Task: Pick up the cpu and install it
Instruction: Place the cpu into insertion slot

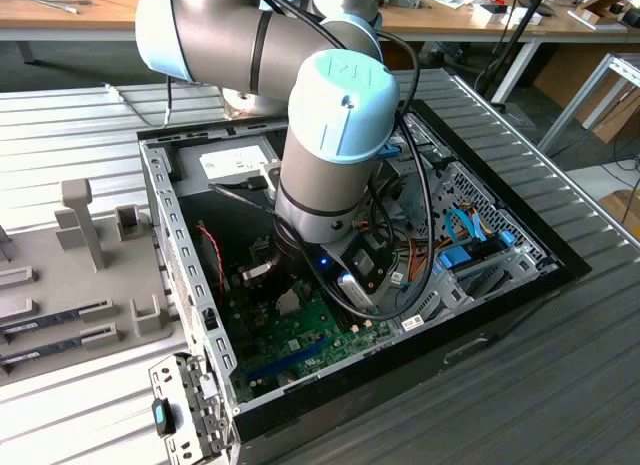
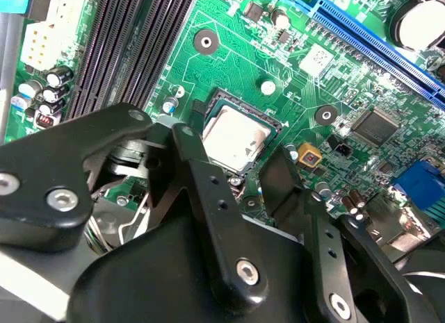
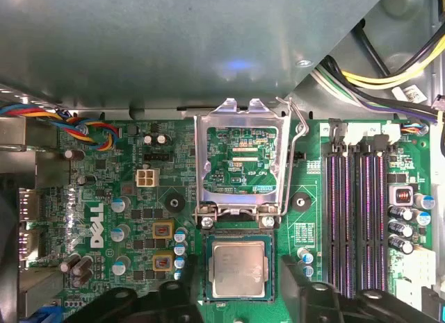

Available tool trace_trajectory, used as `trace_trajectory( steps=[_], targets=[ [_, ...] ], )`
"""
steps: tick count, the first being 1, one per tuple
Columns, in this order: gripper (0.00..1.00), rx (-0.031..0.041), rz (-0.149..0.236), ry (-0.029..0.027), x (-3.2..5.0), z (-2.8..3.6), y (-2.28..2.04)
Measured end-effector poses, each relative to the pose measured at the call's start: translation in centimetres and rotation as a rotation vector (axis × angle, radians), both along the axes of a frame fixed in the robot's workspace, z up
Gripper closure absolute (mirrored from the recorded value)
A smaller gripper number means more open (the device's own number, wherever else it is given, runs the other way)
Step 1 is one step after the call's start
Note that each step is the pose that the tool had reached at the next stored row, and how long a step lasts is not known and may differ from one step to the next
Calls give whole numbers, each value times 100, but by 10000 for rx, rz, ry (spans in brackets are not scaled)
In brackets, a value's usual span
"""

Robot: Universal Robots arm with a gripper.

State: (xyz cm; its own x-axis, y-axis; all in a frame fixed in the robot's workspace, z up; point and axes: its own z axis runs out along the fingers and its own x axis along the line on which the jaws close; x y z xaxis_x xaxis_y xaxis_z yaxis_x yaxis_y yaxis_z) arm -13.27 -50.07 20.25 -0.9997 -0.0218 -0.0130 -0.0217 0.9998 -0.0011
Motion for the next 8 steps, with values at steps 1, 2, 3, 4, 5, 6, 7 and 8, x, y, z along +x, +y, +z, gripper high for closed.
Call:
trace_trajectory(
  steps=[1, 2, 3, 4, 5, 6, 7, 8],
  targets=[
    [41, 0, 0, 0, 0, 0, 0],
    [41, 0, -1, 0, 0, 0, 0],
    [41, -1, -5, 1, 0, 1, 0],
    [41, -4, -9, 2, 0, 8, -1],
    [41, 0, -10, 0, 0, 48, 1],
    [41, -2, -10, 0, 0, 87, 3],
    [41, -2, -10, 1, 0, 123, 6],
    [41, 0, -9, 0, 1, 147, 12]
  ],
)
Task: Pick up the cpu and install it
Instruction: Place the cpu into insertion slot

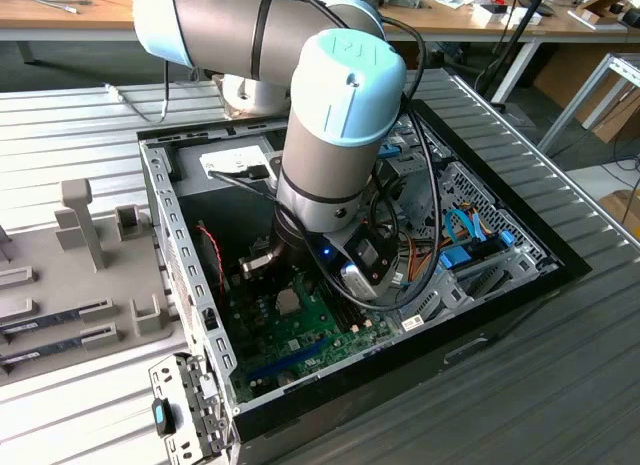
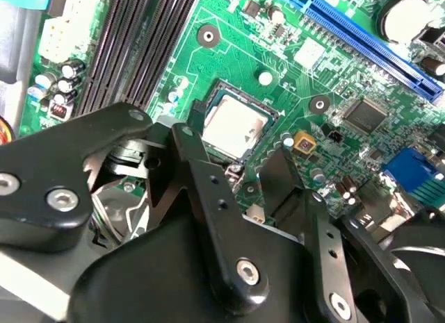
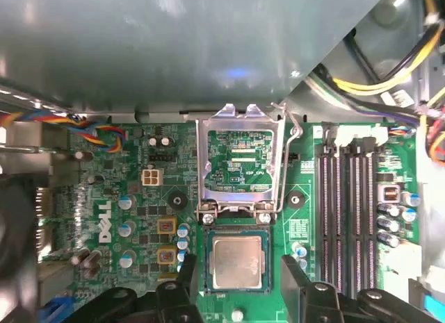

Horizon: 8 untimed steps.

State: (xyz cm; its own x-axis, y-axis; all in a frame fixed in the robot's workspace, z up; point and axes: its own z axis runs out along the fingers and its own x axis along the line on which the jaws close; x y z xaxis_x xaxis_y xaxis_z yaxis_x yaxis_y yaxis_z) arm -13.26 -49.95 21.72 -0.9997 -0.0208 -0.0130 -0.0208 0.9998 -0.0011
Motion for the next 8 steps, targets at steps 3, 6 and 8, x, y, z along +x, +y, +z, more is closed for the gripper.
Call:
trace_trajectory(
  steps=[3, 6, 8],
  targets=[
    [49, 2, 0, 17, 29, 1, 0],
    [62, 2, 0, 105, 153, 1, 0],
    [67, 3, -1, 170, 269, 0, 1]
  ],
)
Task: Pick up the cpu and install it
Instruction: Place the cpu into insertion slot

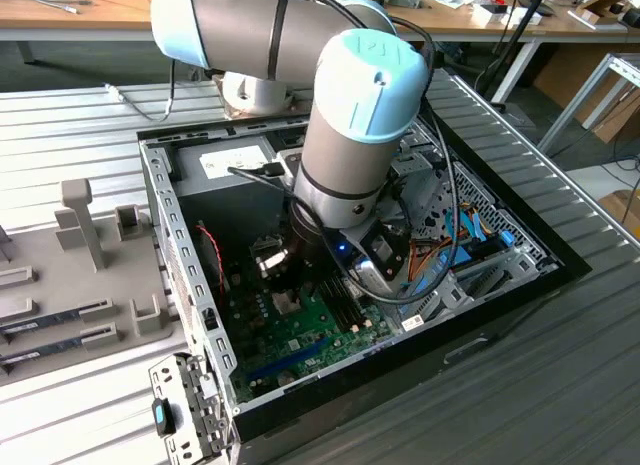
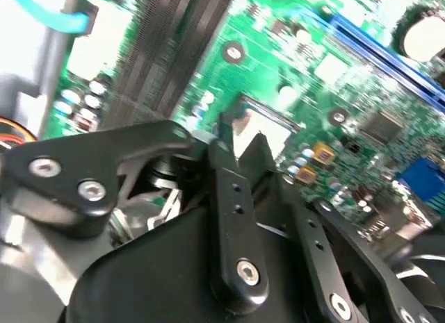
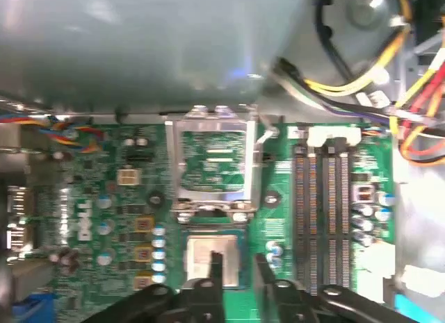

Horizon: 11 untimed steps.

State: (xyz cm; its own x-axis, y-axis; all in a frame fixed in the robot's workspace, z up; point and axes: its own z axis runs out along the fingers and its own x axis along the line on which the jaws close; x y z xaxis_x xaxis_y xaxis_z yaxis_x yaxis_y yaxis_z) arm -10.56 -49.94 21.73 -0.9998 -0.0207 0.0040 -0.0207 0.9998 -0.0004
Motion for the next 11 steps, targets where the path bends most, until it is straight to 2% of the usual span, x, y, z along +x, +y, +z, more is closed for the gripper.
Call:
trace_trajectory(
  steps=[1, 2, 3, 6, 8, 11],
  targets=[
    [80, 0, 1, 13, 36, 0, 3],
    [80, 1, 1, 20, 61, 0, 5],
    [89, 1, 2, 25, 98, 1, 13],
    [89, 4, 0, 27, 143, 26, 33],
    [89, 45, 1, 29, 175, 45, 57],
    [89, 48, 0, 30, 183, 44, 63]
  ],
)
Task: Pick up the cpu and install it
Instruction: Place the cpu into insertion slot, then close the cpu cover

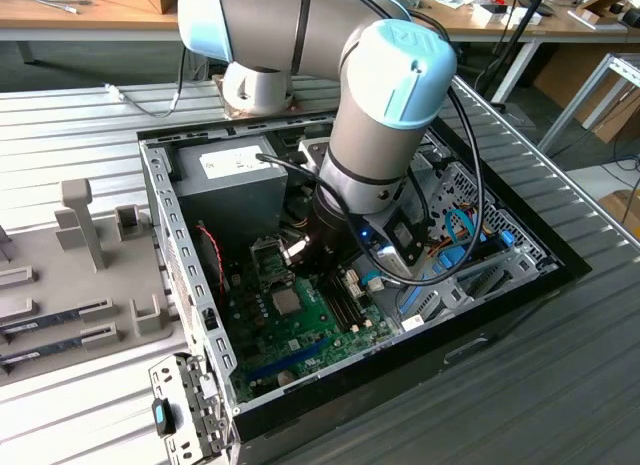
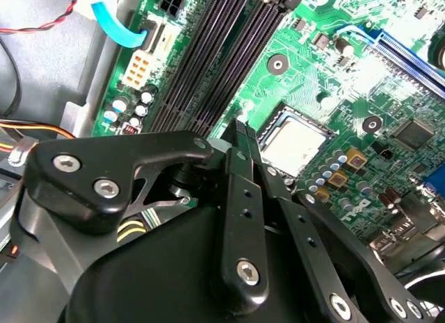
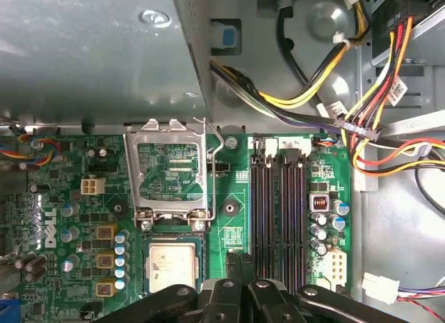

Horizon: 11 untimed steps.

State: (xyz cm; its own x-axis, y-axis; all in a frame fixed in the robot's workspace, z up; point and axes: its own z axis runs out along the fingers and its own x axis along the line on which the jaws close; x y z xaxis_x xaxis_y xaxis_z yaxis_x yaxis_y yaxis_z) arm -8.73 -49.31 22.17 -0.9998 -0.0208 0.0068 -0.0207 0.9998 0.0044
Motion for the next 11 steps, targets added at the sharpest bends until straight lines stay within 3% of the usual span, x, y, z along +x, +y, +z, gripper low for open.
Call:
trace_trajectory(
  steps=[11],
  targets=[
    [89, -1, 0, 1, 2, 0, 0]
  ],
)
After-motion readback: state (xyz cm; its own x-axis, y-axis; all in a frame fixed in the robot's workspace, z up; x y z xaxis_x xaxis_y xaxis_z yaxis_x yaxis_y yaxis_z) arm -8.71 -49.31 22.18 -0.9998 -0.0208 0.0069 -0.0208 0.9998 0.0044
